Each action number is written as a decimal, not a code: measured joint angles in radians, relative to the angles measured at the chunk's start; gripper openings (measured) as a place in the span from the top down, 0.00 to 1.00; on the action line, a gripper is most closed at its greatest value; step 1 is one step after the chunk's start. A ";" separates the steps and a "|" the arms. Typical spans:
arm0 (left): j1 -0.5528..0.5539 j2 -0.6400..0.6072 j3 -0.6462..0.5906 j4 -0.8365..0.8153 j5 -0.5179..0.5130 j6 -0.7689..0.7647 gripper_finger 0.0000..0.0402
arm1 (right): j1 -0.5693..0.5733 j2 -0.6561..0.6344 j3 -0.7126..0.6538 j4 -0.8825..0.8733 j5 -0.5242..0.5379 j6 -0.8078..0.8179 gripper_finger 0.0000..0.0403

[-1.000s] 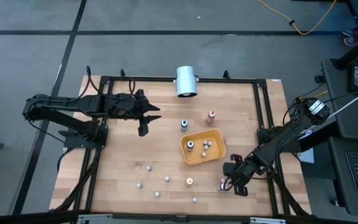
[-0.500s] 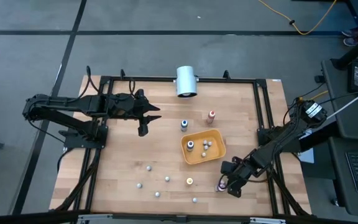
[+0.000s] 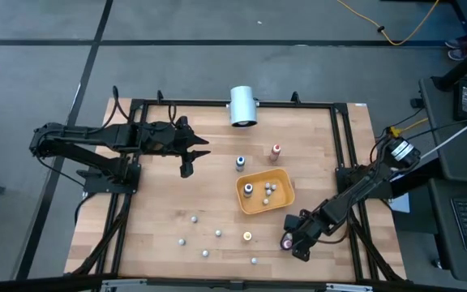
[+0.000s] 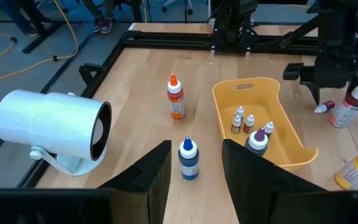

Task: Pick & Place food coloring
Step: Put the small pink food coloring bottle into the yellow bin

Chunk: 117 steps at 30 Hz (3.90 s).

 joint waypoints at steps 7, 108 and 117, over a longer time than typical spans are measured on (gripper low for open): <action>0.000 0.000 0.000 0.000 0.000 0.001 0.65 | 0.000 0.002 0.000 -0.015 0.026 -0.001 0.49; 0.015 0.539 0.438 0.050 0.206 0.122 0.48 | -0.557 -0.461 0.185 -0.343 0.246 -0.843 0.85; 0.015 0.595 0.440 0.179 0.232 0.097 0.44 | -0.649 -0.457 0.198 -0.234 0.204 -0.949 0.85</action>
